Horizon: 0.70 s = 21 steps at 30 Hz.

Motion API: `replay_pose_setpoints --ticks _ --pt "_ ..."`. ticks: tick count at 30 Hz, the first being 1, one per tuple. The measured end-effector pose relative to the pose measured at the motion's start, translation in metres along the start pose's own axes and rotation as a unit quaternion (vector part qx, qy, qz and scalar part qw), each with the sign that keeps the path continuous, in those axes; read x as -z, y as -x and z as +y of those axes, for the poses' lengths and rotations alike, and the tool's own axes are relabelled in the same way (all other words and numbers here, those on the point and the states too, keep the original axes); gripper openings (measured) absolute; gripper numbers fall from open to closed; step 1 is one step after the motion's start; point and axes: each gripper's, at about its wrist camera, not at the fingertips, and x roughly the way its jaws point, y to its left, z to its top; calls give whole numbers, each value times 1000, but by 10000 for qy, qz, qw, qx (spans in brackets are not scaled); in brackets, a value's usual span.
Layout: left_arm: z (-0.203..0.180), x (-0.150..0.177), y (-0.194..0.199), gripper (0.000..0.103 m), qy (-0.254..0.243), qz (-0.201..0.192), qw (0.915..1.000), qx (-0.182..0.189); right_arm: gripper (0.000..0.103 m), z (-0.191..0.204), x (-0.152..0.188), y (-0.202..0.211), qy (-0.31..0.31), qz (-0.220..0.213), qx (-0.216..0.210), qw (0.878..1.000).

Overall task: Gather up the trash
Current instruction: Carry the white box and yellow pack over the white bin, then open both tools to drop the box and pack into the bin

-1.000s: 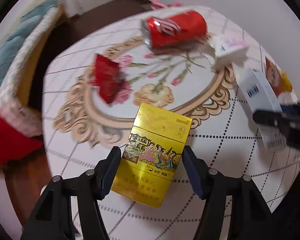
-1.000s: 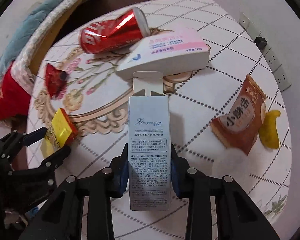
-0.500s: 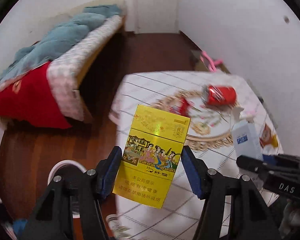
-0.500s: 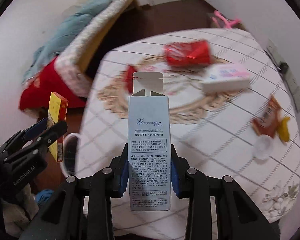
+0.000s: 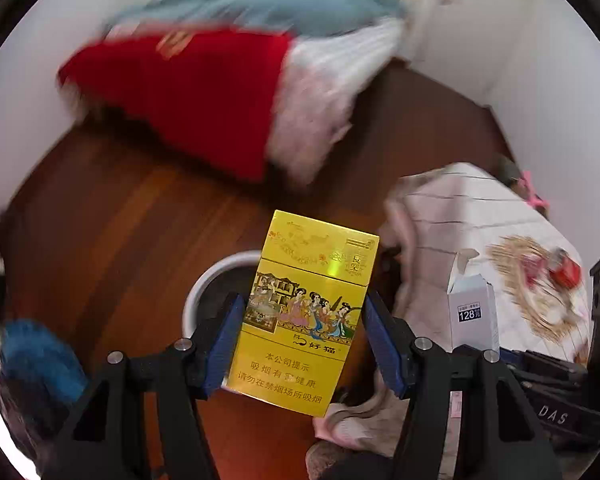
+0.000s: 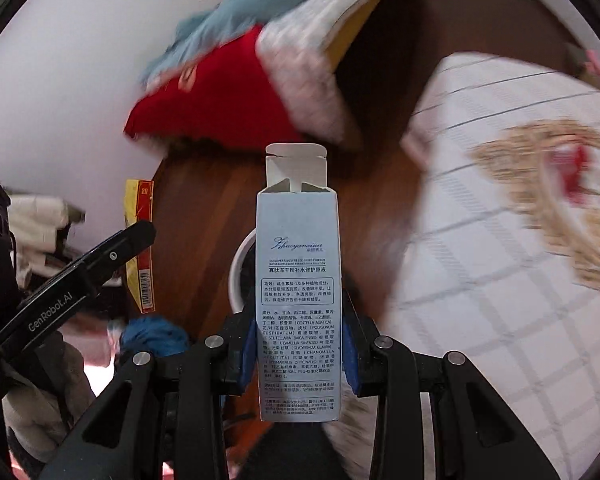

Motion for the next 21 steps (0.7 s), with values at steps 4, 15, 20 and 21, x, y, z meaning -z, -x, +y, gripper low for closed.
replay_pose_setpoints --ticks 4,15,20,21 --pt "56 -1 -52 58 557 558 9969 -25 36 28 -13 -79 197 563 146 9981" --pt "96 10 -165 60 1057 1878 9765 89 37 29 -37 -222 180 1520 603 9864" --pt "107 11 -162 99 1102 1780 9778 -115 63 22 -48 -256 146 1689 848 9819" --pt "106 11 -158 99 1062 1712 9792 -221 71 21 -49 -260 133 1691 893 9815"
